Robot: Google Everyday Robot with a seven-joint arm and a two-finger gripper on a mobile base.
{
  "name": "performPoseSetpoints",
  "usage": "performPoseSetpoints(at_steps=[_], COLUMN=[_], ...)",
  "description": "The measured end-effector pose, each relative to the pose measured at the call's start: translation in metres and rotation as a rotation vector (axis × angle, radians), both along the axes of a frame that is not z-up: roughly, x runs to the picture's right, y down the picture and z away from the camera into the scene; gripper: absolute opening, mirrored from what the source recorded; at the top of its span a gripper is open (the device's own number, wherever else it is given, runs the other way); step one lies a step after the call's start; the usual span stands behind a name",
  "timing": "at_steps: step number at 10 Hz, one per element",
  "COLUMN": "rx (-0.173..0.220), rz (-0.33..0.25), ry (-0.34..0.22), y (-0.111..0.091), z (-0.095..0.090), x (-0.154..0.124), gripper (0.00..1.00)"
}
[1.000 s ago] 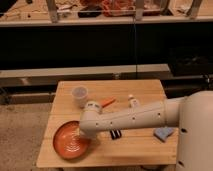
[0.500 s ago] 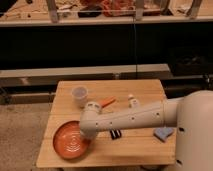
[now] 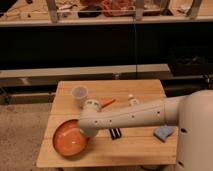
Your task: Pick up the ceramic bowl
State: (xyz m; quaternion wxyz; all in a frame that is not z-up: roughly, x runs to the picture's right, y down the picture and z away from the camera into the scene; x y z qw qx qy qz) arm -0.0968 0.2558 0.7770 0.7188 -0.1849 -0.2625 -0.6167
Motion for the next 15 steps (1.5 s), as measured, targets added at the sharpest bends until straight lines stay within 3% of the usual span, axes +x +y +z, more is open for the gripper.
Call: performPoseSetpoints(at_steps=[6,15], rx=[0.02,0.032], rz=[-0.024,-0.04], ry=[0.016,0.021], y=[-0.022,-0.04], z=[-0.015,-0.032], x=[0.002,0.004], gripper=[0.0,0.0])
